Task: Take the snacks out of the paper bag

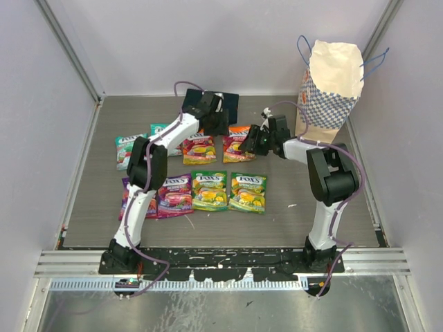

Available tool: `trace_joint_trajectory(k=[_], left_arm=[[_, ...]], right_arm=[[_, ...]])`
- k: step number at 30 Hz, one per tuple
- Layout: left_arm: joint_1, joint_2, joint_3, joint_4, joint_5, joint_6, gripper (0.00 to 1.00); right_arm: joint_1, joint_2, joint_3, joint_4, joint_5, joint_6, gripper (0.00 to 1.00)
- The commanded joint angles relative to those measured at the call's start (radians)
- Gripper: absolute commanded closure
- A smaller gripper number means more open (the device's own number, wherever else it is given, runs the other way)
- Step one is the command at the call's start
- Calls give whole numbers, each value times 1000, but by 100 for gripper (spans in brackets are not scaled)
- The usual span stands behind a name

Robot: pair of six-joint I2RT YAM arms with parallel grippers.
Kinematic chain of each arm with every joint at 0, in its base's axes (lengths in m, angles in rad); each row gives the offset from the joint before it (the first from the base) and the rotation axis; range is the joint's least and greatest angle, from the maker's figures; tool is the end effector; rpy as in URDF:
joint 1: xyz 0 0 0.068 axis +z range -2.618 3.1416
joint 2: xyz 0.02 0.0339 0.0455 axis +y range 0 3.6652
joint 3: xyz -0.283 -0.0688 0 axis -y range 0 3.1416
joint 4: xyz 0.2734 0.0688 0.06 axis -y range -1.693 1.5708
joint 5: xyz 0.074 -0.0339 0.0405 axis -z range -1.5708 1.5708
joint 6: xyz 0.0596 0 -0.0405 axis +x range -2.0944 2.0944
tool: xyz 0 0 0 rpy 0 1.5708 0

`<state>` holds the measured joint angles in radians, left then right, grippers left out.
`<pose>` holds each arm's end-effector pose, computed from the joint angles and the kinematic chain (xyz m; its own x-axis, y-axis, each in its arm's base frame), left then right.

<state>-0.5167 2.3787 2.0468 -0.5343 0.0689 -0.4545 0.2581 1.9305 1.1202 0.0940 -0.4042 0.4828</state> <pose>0.5101 -0.2946 0.1750 -0.8286 -0.0330 -0.5589 0.1868 0.9248 -0.3315 0.4278 0.1372 0.1371 -0.8044 0.2291 -0.5481 -0.1671 0.7981 0.5789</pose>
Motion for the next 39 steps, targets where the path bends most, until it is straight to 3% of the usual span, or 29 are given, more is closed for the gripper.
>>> trace_joint_trajectory(k=[1, 6, 7, 8, 14, 18, 23, 26, 30, 39], left_arm=[[1, -91, 151, -105, 11, 128, 40], [11, -286, 123, -137, -4, 207, 25], [16, -335, 95, -129, 0, 219, 18], [21, -383, 56, -120, 10, 233, 0], [74, -683, -207, -88, 54, 279, 2], [132, -928, -472, 17, 88, 254, 2], [171, -1265, -770, 76, 19, 240, 2], [173, -1398, -885, 101, -8, 217, 2], [173, -1474, -948, 106, -16, 195, 2], [173, -1476, -943, 71, -36, 198, 2]], right_arm=[[9, -93, 116, -66, -14, -41, 37], [9, -196, 229, -167, -12, -108, 25], [9, -228, 234, -169, -10, -116, 23], [8, -260, 229, -163, -10, -122, 21], [5, -520, 61, -54, 41, -123, 13], [5, -749, -81, -17, 278, -71, 3], [5, -964, -261, -47, 494, -98, 1], [5, -1025, -333, -65, 547, -106, 1], [6, -1034, -360, -79, 485, -96, 1], [5, -1024, -346, -91, 435, -98, 1]])
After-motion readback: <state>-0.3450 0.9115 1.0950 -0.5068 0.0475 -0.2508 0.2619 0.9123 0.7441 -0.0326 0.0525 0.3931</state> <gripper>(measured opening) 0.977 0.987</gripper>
